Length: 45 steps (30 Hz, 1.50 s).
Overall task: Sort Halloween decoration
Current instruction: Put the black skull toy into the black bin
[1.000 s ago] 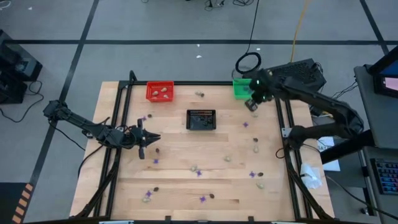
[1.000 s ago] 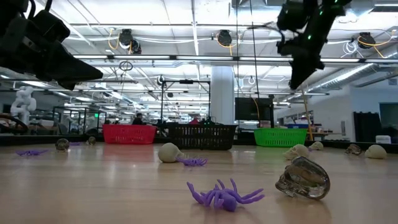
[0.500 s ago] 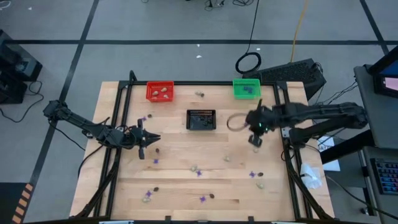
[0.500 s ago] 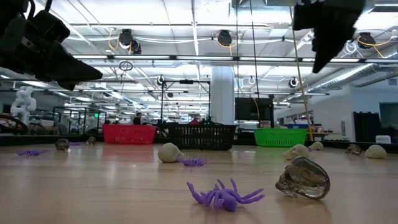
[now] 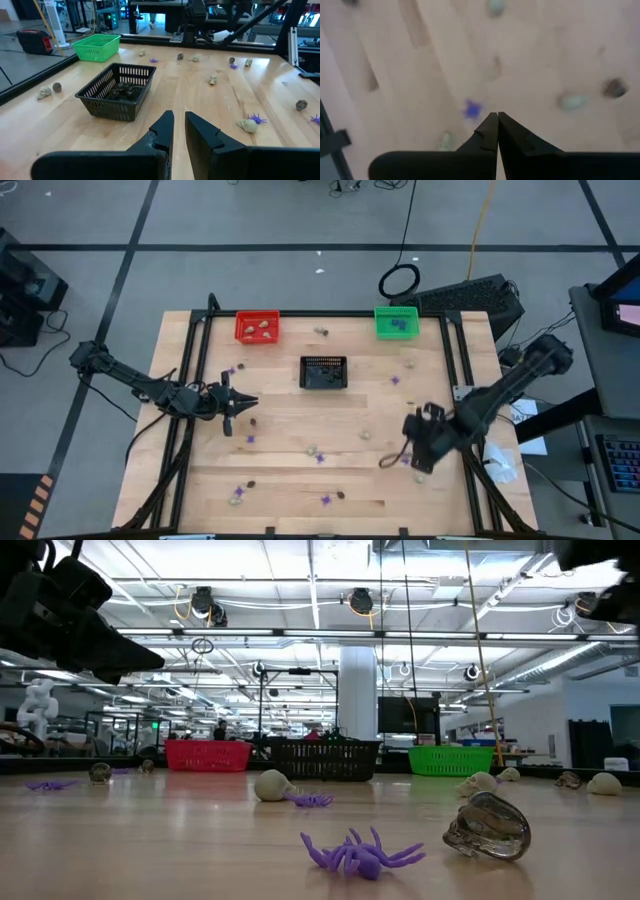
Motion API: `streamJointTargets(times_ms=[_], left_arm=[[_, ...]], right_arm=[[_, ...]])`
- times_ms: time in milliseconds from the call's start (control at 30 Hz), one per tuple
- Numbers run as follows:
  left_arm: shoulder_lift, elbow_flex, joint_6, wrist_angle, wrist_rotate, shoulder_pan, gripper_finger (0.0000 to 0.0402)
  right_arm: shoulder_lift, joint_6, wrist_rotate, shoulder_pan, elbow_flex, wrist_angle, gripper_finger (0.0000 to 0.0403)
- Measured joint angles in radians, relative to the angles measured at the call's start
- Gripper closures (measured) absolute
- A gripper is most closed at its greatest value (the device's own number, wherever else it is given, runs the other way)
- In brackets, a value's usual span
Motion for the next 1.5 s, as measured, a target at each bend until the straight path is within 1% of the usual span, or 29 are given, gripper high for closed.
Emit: streamJointTargets(times_ms=[100,233,333,467,533,700,967,1100,1333,1433,1500], left_arm=[[0.0,0.0,0.0,0.0,0.0,0.0,0.0359],[0.0,0.0,0.0,0.0,0.0,0.0,0.0359],[0.0,0.0,0.006,-0.006,0.0,0.0,0.0359],[0.0,0.0,0.005,-0.03,0.0,0.0,0.0359],[0.0,0.0,0.005,-0.034,0.0,0.0,0.0359],[0.0,0.0,0.004,-0.037,0.0,0.0,0.0359],[0.0,0.004,0.003,-0.048,0.0,0.0,0.0359],[-0.002,0.015,0.008,-0.048,0.061,0.001,0.0359],[-0.002,0.016,0.004,-0.067,0.069,0.002,0.0359],[-0.002,0.017,0.006,-0.066,0.081,0.028,0.0359],[-0.002,0.018,0.017,-0.066,0.11,0.06,0.036]], right_arm=[[0.063,0.065,-0.015,0.055,0.0,0.001,0.0397],[0.132,0.113,-0.056,0.09,0.0,-0.002,0.037],[0.167,0.095,-0.057,0.099,0.0,-0.003,0.0341],[0.196,0.056,-0.106,0.097,0.0,-0.013,0.0301],[0.201,0.043,-0.108,0.097,0.0,-0.027,0.0283],[0.202,0.027,-0.108,0.097,0.0,-0.045,0.0253],[0.202,0.028,-0.108,0.097,0.0,-0.045,0.0236],[0.202,0.02,-0.106,0.097,0.0,-0.045,0.0231],[0.202,-0.015,-0.106,0.097,0.0,-0.044,0.0229],[0.202,-0.035,-0.105,0.097,0.0,-0.043,0.0229],[0.202,-0.044,-0.105,0.097,0.0,-0.04,0.0229]])
